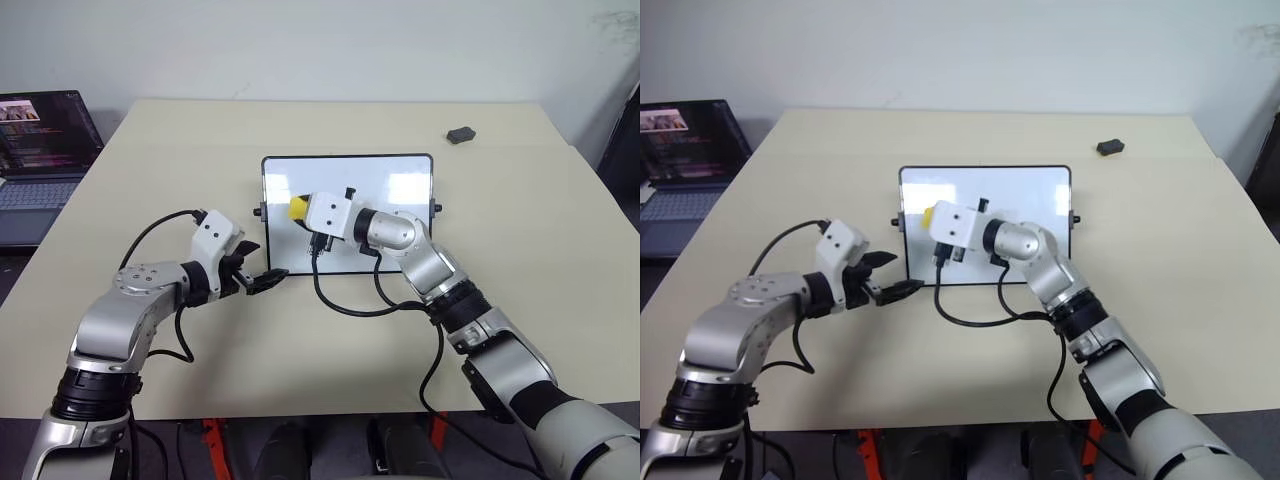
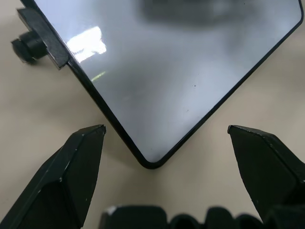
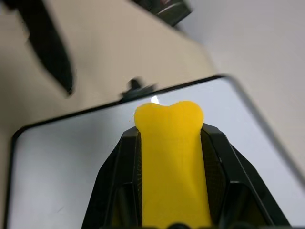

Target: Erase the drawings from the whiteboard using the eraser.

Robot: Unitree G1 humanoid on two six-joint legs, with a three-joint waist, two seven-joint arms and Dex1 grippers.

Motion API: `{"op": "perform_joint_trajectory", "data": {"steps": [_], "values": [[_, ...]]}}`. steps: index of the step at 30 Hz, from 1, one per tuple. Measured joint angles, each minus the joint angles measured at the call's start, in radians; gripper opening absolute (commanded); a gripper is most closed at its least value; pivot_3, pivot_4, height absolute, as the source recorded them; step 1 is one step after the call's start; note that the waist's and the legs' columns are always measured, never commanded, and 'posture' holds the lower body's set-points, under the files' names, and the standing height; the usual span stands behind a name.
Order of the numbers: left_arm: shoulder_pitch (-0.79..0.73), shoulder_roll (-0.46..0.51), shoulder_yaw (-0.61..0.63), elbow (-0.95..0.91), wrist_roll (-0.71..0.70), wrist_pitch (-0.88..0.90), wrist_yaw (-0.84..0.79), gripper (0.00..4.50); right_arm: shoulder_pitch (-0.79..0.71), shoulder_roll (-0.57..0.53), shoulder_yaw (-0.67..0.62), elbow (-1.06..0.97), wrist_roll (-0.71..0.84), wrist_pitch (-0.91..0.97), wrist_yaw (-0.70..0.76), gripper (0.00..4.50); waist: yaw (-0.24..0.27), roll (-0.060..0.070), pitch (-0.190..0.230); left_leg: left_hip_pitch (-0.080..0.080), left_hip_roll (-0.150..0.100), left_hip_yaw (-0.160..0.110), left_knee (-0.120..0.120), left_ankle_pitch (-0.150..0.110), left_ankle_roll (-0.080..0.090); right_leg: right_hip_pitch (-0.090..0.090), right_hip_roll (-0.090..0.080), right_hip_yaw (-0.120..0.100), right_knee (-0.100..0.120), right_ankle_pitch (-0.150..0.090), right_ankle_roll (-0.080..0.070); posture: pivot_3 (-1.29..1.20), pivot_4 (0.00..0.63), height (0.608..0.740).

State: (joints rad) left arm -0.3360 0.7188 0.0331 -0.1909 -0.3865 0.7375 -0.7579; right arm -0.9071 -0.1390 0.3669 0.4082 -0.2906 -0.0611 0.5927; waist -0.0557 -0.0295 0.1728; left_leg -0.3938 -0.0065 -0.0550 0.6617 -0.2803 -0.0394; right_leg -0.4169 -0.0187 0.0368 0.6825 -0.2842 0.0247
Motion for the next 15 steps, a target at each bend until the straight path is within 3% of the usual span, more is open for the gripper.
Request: {"op": "perform_joint_trajectory", "data": {"steps": [9, 15], "values": [[0.010, 0.002, 0.000, -0.005, 0.000, -0.009, -0.021, 4.50, -0.090, 0.025, -0.031, 0.267, -0.009, -0.039, -0.152, 1.27, -0.002, 0.000, 0.000, -0.004, 0.000, 0.002, 0.001, -0.002, 0.003, -0.004, 0.000, 0.001, 0.002, 0.000, -0.001, 0.00, 0.150, 0.740], [0.011, 0.002, -0.001, -0.009, 0.000, -0.010, -0.021, 4.50, -0.045, 0.033, 0.026, 0.290, -0.023, -0.075, -0.097, 1.27, -0.002, -0.001, -0.001, 0.005, 0.000, 0.002, 0.001, -0.002, 0.004, 0.004, 0.000, 0.001, 0.003, 0.000, -0.001, 0.00, 0.150, 0.740]]}}
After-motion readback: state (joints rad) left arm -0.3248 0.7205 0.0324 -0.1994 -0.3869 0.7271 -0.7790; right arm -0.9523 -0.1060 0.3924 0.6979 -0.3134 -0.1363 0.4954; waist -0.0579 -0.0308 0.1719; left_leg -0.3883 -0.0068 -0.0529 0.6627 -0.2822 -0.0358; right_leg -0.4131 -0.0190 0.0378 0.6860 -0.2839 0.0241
